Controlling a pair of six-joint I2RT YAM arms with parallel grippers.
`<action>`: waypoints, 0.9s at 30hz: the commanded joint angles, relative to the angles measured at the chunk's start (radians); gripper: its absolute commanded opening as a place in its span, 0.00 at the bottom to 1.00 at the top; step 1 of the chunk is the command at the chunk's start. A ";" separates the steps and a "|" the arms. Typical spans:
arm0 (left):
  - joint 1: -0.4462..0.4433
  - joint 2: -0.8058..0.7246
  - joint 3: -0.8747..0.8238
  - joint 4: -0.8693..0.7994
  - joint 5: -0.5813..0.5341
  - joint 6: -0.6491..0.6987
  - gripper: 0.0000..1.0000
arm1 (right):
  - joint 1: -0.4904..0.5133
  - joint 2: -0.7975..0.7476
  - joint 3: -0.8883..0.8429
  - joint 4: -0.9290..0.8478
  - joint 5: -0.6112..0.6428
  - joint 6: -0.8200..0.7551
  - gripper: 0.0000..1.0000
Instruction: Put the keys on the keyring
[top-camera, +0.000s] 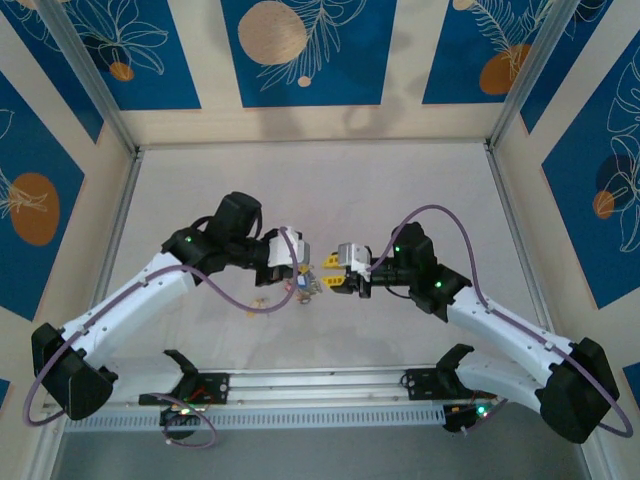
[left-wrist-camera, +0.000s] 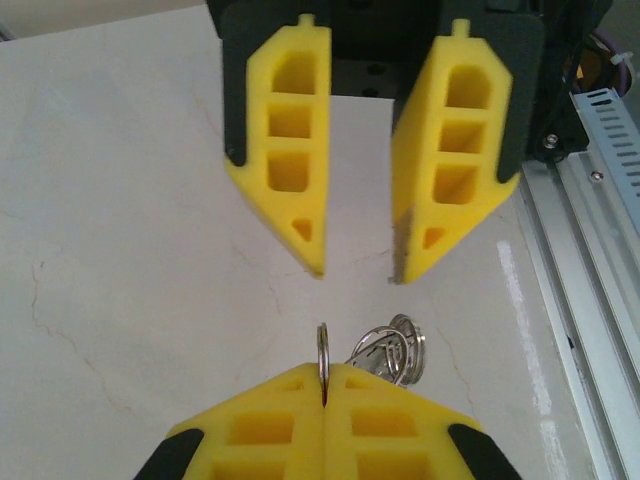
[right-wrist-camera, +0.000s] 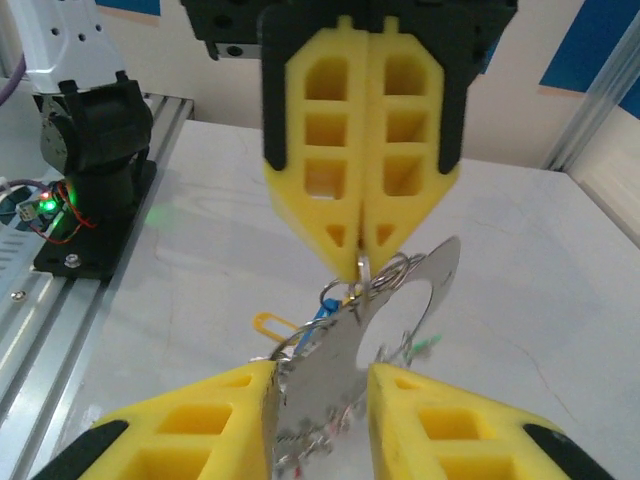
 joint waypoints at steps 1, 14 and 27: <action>-0.021 -0.033 -0.010 0.030 0.032 0.039 0.00 | 0.016 0.005 0.033 -0.002 0.036 -0.032 0.31; -0.033 -0.019 -0.010 0.043 0.082 0.034 0.00 | 0.078 0.053 0.072 -0.032 0.083 -0.057 0.22; -0.028 -0.126 -0.100 0.116 0.042 0.026 0.27 | 0.077 0.010 -0.041 0.243 0.078 0.032 0.00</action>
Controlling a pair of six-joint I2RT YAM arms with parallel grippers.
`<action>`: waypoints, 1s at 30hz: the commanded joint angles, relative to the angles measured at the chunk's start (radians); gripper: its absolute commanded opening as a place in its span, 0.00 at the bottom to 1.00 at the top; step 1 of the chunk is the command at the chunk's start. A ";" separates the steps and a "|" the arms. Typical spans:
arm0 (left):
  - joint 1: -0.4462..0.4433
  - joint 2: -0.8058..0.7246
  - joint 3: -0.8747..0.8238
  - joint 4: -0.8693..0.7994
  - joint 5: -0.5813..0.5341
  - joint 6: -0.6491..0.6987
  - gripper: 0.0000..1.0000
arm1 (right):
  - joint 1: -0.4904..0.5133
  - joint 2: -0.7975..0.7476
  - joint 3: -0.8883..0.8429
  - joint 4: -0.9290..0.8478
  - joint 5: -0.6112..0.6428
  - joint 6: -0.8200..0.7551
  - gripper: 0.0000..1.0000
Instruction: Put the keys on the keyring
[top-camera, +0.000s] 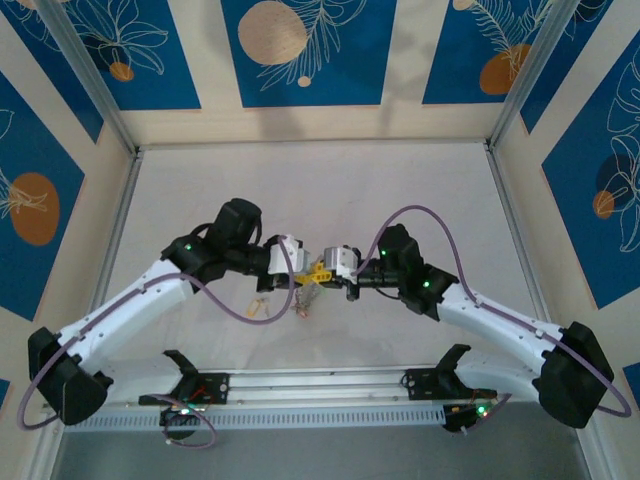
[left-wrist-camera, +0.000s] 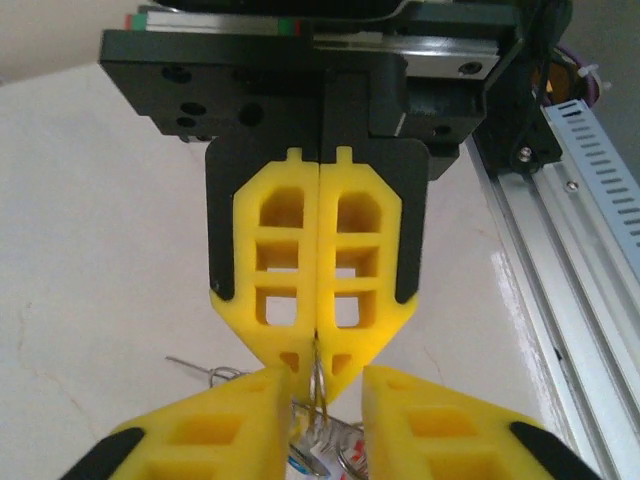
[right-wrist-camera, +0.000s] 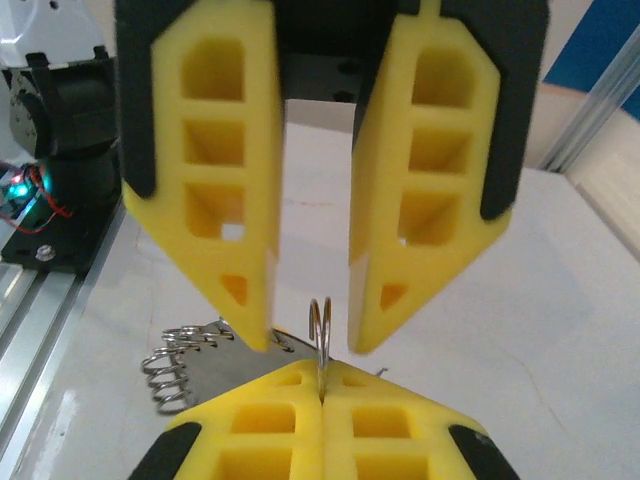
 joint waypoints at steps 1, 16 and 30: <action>-0.001 -0.092 -0.056 0.070 -0.006 0.015 0.28 | -0.024 -0.066 -0.075 0.228 -0.044 0.076 0.00; -0.001 -0.106 -0.109 0.271 0.065 -0.083 0.22 | -0.081 -0.069 -0.193 0.528 -0.221 0.199 0.00; -0.001 -0.067 -0.105 0.195 0.188 0.005 0.23 | -0.075 -0.054 -0.163 0.483 -0.227 0.189 0.00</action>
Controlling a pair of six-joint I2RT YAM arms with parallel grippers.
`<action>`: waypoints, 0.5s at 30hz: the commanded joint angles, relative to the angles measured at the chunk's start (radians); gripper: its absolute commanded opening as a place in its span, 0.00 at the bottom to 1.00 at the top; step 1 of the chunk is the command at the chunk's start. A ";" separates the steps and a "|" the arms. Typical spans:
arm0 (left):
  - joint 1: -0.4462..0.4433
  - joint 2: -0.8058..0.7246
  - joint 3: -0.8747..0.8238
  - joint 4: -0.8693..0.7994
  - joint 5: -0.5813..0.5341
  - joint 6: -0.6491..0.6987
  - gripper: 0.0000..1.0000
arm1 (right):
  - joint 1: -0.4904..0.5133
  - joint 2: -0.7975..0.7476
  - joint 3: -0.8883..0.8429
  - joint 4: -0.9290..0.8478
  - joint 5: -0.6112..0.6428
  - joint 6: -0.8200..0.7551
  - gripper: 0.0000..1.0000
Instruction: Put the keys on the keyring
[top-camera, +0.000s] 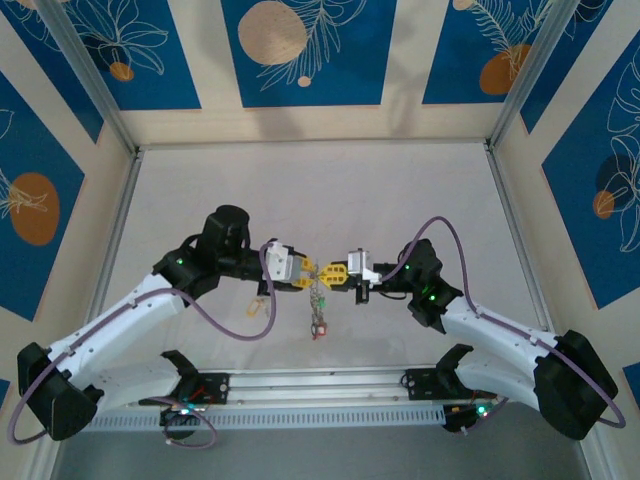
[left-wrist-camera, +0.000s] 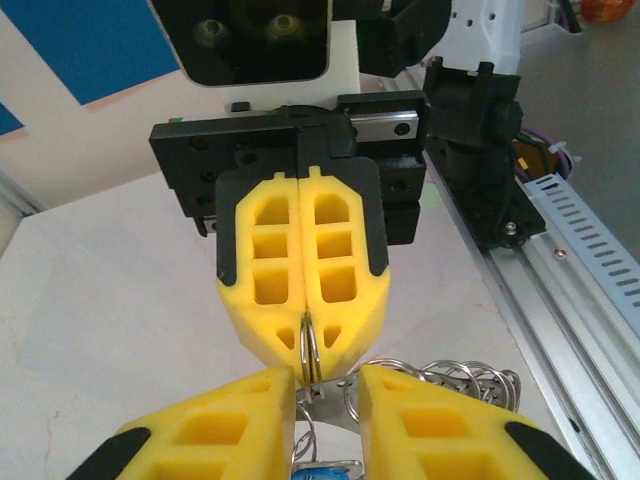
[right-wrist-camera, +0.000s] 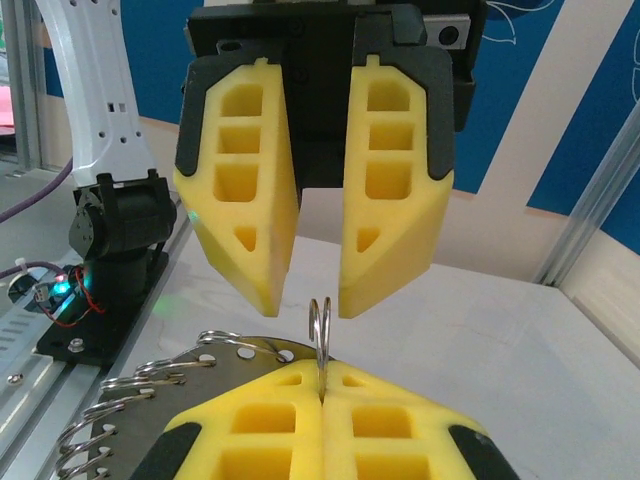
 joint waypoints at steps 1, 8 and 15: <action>-0.001 0.008 -0.007 -0.009 0.041 0.020 0.22 | 0.002 -0.013 0.031 0.012 -0.029 -0.011 0.00; 0.000 0.034 -0.004 0.025 0.027 -0.019 0.11 | 0.021 0.005 0.037 0.022 -0.020 -0.012 0.00; 0.000 0.047 -0.006 0.010 0.015 -0.010 0.16 | 0.026 0.021 0.044 0.040 -0.017 -0.003 0.00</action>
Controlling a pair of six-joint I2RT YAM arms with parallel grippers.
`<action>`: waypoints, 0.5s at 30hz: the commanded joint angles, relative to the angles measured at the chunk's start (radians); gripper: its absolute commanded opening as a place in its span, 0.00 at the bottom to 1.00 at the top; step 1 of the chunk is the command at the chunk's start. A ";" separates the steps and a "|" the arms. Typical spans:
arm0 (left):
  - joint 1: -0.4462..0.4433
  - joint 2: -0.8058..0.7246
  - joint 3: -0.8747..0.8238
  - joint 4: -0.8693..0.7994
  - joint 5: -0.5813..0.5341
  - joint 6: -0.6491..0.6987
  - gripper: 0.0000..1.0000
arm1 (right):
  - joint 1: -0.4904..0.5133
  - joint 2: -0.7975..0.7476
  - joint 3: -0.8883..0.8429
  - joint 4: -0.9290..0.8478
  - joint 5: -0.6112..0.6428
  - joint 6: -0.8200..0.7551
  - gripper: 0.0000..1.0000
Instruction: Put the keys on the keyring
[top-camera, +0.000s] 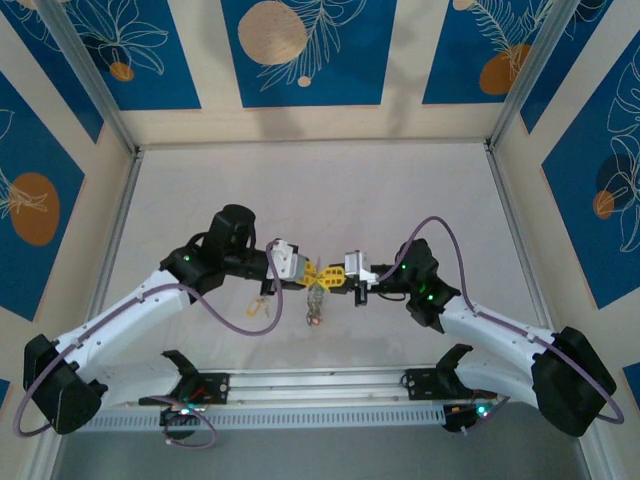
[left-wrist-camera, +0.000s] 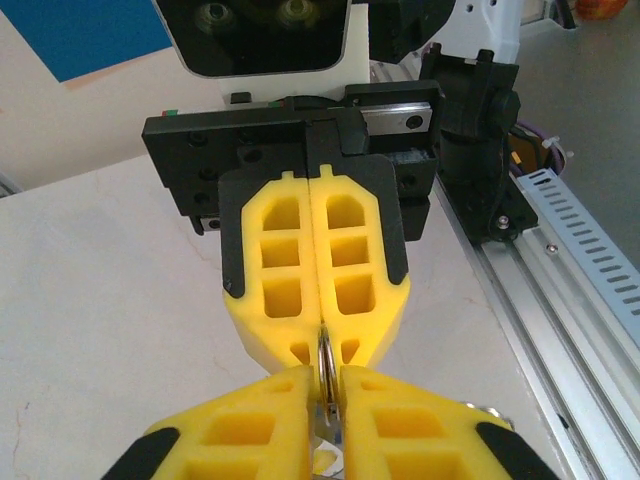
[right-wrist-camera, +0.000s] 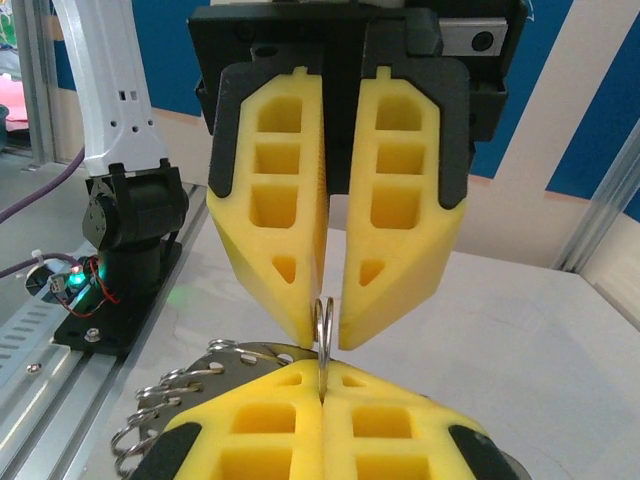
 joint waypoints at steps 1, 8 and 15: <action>-0.001 0.010 -0.004 0.004 0.011 0.006 0.15 | 0.014 0.003 0.046 0.058 -0.012 -0.003 0.00; -0.010 0.005 0.022 -0.046 -0.107 0.020 0.00 | 0.020 -0.015 0.055 -0.041 0.058 -0.048 0.16; -0.105 0.067 0.172 -0.328 -0.429 0.106 0.00 | 0.006 -0.063 0.132 -0.381 0.163 -0.187 0.23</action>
